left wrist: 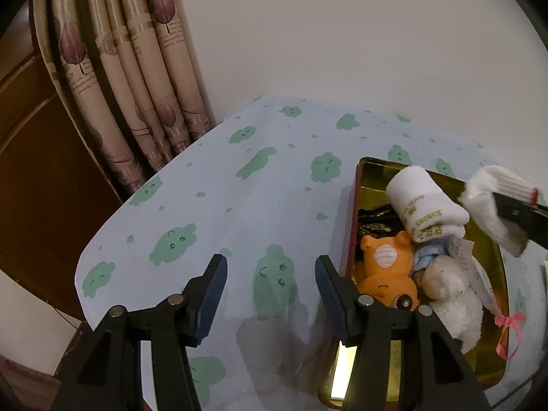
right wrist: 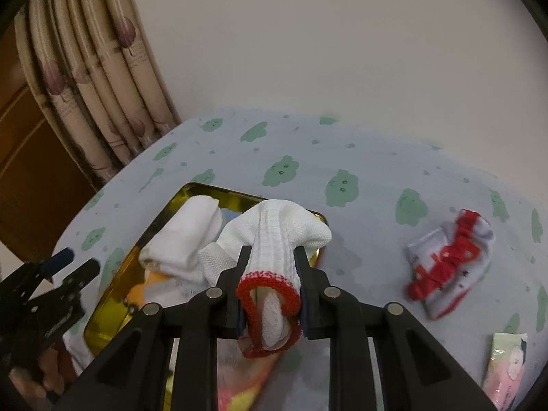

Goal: Organize soft objects
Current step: 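Lower the red-trimmed white sock into the gold tin and open the right gripper, then move the right gripper to the pink wipes packet and grasp it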

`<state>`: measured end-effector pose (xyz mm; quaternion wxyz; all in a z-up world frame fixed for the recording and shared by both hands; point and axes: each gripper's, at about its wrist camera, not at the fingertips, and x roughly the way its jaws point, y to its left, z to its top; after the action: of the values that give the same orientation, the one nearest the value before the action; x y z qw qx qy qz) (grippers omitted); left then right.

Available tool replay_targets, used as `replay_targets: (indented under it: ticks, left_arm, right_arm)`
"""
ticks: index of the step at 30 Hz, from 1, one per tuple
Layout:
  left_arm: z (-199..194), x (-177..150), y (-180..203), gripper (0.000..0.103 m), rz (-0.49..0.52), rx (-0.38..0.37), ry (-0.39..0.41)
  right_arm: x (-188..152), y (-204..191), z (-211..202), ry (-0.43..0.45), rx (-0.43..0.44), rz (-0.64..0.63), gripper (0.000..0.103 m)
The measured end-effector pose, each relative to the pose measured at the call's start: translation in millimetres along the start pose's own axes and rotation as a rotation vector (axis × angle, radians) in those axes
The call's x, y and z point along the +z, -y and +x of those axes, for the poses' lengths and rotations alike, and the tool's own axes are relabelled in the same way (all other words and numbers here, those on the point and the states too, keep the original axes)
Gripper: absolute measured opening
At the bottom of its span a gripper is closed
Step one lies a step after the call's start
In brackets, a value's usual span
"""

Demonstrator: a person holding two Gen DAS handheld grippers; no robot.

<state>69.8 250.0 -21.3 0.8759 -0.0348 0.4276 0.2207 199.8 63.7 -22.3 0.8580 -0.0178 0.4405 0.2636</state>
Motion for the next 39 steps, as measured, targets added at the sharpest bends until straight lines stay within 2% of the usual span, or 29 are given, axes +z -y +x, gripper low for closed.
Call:
replay_targets:
  ticks: [6, 12, 17, 20, 24, 26, 33, 39]
  left_arm:
    - [3, 0, -2, 0.055, -0.008, 0.001, 0.0]
    - [3, 0, -3, 0.055, -0.009, -0.002, -0.003]
    - [6, -1, -2, 0.055, -0.003, -0.004, -0.016]
    - [6, -1, -1, 0.055, 0.002, -0.002, -0.013]
    - [6, -2, -2, 0.055, -0.003, -0.003, -0.013]
    - [6, -2, -3, 0.055, -0.008, -0.005, -0.015]
    - [4, -1, -2, 0.055, -0.007, 0.005, -0.009]
    - [3, 0, -2, 0.055, -0.007, 0.007, -0.006]
  right_arm:
    - [1, -2, 26, -0.022, -0.052, 0.007, 0.023]
    - [-1, -3, 31, -0.032, -0.06, 0.009, 0.03]
    - [-1, -6, 22, 0.001, -0.085, -0.019, 0.061]
    - [1, -9, 12, 0.017, -0.081, -0.043, 0.068]
    - [1, -9, -7, 0.043, -0.078, -0.057, 0.07]
    - [-3, -3, -21, 0.059, -0.072, -0.047, 0.074]
    - [-26, 44, -67, 0.086, -0.15, -0.01, 0.081]
    - [-63, 116, -97, 0.051, -0.307, 0.046, 0.082]
